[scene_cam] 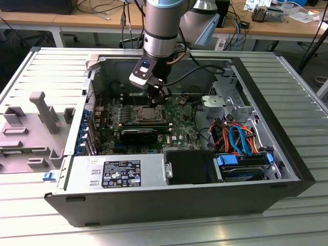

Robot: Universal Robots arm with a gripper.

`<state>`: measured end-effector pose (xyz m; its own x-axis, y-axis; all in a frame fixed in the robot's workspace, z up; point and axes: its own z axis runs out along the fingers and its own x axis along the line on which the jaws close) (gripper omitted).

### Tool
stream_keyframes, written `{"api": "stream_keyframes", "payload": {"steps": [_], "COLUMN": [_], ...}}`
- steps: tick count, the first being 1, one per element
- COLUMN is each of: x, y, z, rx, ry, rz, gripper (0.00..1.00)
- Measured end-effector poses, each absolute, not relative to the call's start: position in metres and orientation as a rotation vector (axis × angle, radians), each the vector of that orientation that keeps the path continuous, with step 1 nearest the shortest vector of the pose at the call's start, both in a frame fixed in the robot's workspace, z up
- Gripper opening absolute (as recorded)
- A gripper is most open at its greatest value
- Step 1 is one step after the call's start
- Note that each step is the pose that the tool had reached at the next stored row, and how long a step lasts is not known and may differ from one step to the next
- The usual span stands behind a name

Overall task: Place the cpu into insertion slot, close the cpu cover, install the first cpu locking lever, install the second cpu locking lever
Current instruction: 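Install the first cpu locking lever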

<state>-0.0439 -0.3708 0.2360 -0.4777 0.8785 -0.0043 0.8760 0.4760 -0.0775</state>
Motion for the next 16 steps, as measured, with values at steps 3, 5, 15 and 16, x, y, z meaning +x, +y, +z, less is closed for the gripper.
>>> {"api": "stream_keyframes", "payload": {"steps": [3, 5, 15, 16], "x": [-0.0439, -0.0439, -0.0439, -0.0439], "y": [-0.3708, -0.3708, -0.3708, -0.3708], "z": [0.2360, 0.2360, 0.2360, 0.2360], "rx": [-1.549, -1.525, -1.371, -1.360], "ry": [-2.690, -2.704, -2.787, -2.792], "rz": [0.106, 0.106, 0.101, 0.101], "gripper": [0.11, 0.11, 0.11, 0.11]}}
